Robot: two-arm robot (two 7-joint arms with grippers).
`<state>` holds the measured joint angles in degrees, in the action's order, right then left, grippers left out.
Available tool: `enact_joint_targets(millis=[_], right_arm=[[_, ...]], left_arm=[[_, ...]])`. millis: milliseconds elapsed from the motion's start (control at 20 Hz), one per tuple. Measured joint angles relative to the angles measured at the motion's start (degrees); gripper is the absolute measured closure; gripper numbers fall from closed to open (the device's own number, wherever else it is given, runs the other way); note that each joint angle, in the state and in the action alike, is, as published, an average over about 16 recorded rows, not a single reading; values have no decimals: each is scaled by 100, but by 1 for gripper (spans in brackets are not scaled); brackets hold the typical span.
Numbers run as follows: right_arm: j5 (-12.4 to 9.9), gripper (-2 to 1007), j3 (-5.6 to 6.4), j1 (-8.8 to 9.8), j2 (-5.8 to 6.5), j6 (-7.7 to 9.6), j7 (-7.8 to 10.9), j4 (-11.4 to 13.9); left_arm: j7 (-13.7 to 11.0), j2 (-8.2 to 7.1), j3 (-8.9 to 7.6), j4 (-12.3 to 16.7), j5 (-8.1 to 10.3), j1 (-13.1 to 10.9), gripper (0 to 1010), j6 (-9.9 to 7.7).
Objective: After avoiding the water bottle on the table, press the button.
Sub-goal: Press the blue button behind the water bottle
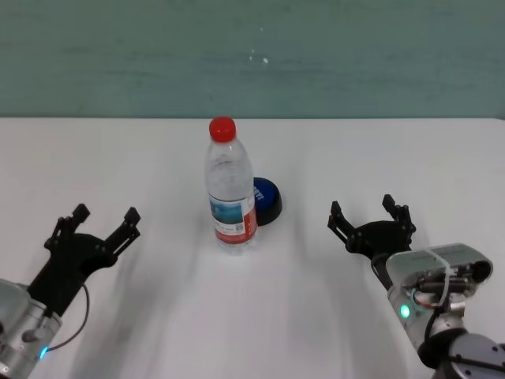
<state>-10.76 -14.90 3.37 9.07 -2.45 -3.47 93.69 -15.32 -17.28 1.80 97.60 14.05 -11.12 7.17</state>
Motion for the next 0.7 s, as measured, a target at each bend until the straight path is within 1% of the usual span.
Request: enact_joint_targets(millis=[300,550,700], right_arm=[[0,1,0,0,0,0,0,0],[0,1,0,0,0,0,0,0],[0,1,0,0,0,0,0,0]], left_arm=[[-47,-55,39,126,-28,-150,0,144],[-55,-71,93,191,-103,-234,0,251],[-47,-67,132,209,-158,-258,0,281]])
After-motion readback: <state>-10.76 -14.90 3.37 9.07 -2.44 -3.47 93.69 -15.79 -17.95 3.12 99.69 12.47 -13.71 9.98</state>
